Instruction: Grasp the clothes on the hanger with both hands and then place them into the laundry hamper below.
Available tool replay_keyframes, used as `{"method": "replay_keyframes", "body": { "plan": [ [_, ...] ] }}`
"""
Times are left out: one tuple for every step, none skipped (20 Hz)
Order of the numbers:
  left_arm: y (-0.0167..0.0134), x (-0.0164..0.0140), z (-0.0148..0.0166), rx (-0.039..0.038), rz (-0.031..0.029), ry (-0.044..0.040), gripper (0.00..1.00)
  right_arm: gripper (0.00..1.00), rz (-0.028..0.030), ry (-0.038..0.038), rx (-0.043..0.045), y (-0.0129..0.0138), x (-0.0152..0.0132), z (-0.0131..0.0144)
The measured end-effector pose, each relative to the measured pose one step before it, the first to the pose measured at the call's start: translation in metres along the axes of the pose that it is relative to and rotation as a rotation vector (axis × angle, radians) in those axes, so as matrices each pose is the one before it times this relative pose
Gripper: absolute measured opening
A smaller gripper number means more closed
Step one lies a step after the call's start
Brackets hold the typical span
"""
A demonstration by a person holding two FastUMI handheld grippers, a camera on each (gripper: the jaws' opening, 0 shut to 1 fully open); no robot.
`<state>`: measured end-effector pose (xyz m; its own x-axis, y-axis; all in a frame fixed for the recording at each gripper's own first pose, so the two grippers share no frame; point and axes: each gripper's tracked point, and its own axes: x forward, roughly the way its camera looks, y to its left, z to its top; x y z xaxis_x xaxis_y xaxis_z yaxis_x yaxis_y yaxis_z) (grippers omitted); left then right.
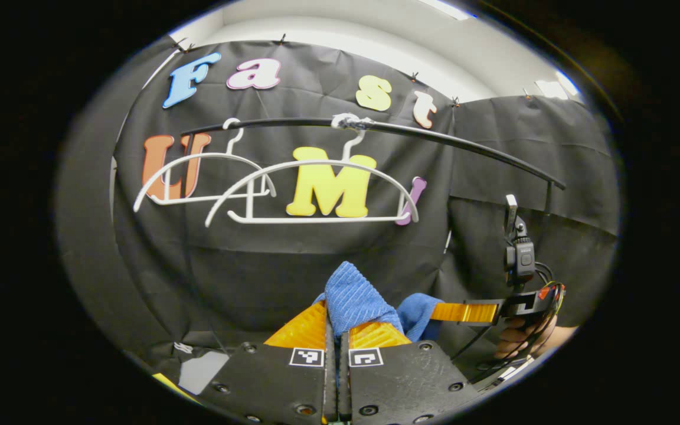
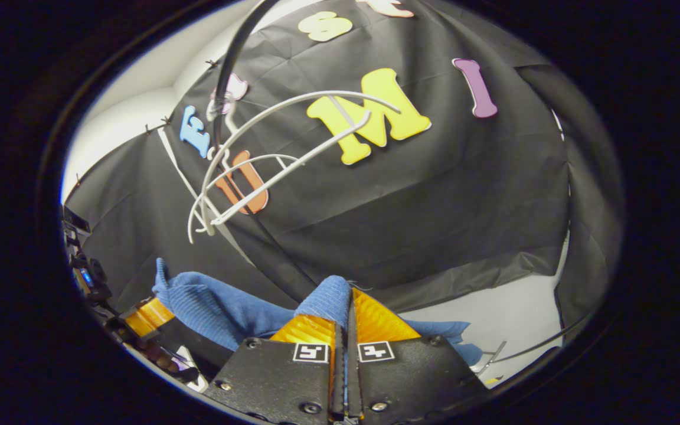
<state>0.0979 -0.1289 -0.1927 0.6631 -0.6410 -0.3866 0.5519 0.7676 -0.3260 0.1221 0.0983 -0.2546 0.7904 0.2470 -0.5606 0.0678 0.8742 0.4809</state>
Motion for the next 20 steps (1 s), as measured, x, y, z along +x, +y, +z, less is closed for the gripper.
{"method": "replay_keyframes", "body": {
  "plan": [
    [-0.00471, -0.00323, 0.00025, -0.00357, -0.01252, 0.00013, 0.02, 0.05, 0.01198, -0.00371, 0.00308, 0.00750, -0.00192, 0.00196],
    [-0.00350, -0.00187, 0.00204, -0.00148, -0.01141, -0.00172, 0.02, 0.05, 0.01583, -0.00631, 0.00717, 0.00720, -0.00344, -0.00069],
    [-0.00251, -0.00050, 0.00166, 0.00111, -0.00828, -0.00520, 0.01, 0.05, 0.01732, -0.00430, 0.00003, 0.00665, -0.00314, -0.00020],
    [-0.00059, 0.00025, 0.00094, 0.00174, -0.00376, -0.00234, 0.02, 0.05, 0.00343, -0.00076, -0.00325, 0.00267, -0.00065, -0.00099],
    [-0.00002, 0.00039, -0.00217, 0.00692, -0.00193, 0.00053, 0.02, 0.05, 0.00310, 0.00989, -0.01233, 0.00017, 0.00190, -0.00355],
    [0.00279, 0.00067, -0.00564, 0.01091, 0.00510, 0.01326, 0.02, 0.05, -0.00997, 0.00821, -0.00462, -0.00262, 0.00127, -0.00598],
    [0.00369, 0.00119, -0.01073, 0.00377, 0.00639, 0.02547, 0.01, 0.05, -0.01183, 0.02500, -0.00412, -0.00564, 0.00471, -0.00837],
    [0.00428, 0.00019, -0.01474, -0.00672, 0.00911, 0.03222, 0.02, 0.05, -0.02084, 0.02570, -0.00155, -0.00684, 0.00648, -0.01092],
    [0.00533, 0.00064, -0.01394, -0.00820, 0.00757, 0.03193, 0.02, 0.05, -0.01829, 0.02541, -0.00413, -0.00790, 0.00721, -0.01022],
    [0.00629, 0.00389, -0.01064, -0.00850, 0.00854, 0.02897, 0.02, 0.05, -0.01689, 0.02410, -0.00398, -0.00590, 0.00627, -0.00839],
    [0.00356, 0.00277, -0.01256, -0.00977, 0.00628, 0.02912, 0.02, 0.05, -0.01580, 0.02169, -0.01004, -0.00688, 0.00795, -0.00782],
    [0.00176, 0.00325, -0.01339, -0.01056, 0.00462, 0.02411, 0.02, 0.05, -0.01658, 0.02568, -0.00697, -0.00597, 0.00536, -0.00881],
    [0.00226, 0.00396, -0.01496, -0.01193, 0.00602, 0.02996, 0.01, 0.05, -0.01549, 0.02259, -0.01240, -0.00639, 0.00756, -0.00878],
    [0.00310, 0.00517, -0.01459, -0.00711, 0.00723, 0.02415, 0.02, 0.05, -0.02373, 0.02579, -0.01370, -0.00931, 0.00814, -0.01128],
    [0.00333, 0.00605, -0.01437, -0.00777, 0.00944, 0.02907, 0.02, 0.05, -0.01500, 0.02568, -0.00968, -0.00717, 0.00708, -0.00788],
    [0.00224, 0.00612, -0.01205, -0.00535, 0.00670, 0.02829, 0.02, 0.05, -0.01829, 0.02696, -0.00292, -0.00635, 0.00868, -0.01037],
    [0.00171, 0.00699, -0.01125, -0.00627, 0.00241, 0.02533, 0.02, 0.05, -0.00955, 0.02408, 0.00112, -0.00506, 0.00722, -0.00877],
    [-0.00060, 0.00627, -0.01139, -0.01258, -0.00326, 0.02649, 0.02, 0.05, -0.00836, 0.01919, 0.00072, -0.00331, 0.00740, -0.00860],
    [0.00043, 0.00630, -0.00959, -0.01026, 0.00121, 0.01961, 0.02, 0.05, -0.00556, 0.01865, -0.00532, -0.00328, 0.00665, -0.00537],
    [-0.00068, 0.00536, -0.00881, -0.00982, 0.00063, 0.02393, 0.07, 0.06, -0.01203, 0.01633, -0.00676, -0.00037, 0.00638, -0.00766]
  ]
}}
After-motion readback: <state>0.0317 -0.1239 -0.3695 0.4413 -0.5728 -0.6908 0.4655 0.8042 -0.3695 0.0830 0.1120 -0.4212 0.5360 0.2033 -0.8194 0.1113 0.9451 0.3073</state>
